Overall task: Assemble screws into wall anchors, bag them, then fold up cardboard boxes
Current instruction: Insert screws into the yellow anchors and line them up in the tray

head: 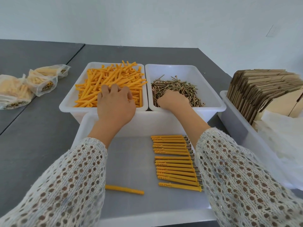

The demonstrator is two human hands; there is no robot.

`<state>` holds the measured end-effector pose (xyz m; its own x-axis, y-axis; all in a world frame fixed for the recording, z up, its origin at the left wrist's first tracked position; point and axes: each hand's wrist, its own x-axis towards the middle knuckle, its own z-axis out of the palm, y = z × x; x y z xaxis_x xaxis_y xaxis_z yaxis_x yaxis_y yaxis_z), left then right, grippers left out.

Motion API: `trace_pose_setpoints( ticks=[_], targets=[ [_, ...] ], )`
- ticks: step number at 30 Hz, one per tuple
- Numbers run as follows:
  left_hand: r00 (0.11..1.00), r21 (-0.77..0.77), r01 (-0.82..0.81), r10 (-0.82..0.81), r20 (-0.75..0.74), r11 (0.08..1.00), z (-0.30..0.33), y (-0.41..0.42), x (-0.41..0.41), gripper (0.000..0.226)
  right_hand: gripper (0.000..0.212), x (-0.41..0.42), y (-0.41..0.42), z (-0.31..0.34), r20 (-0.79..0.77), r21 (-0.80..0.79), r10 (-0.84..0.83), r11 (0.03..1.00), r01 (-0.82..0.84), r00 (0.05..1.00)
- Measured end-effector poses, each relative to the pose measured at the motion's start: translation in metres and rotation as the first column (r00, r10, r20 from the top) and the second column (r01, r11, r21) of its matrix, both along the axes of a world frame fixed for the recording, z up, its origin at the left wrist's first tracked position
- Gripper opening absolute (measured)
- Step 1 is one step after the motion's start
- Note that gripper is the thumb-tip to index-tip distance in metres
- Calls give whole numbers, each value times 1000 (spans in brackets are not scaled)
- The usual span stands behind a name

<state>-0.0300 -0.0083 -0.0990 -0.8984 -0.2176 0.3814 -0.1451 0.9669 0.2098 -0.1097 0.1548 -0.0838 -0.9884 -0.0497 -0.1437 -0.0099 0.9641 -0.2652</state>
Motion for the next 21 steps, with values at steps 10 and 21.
trace_pose_setpoints(
  ticks=[10,21],
  targets=[
    [933,282,146,-38,-357,948,-8,-3,6,27,13,5,2,-1,-185,-321,132,928,-187,974],
    [917,625,283,-15,-398,727,6,-4,9,14,22,26,9,-9,-472,-301,207,876,-377,857]
  ],
)
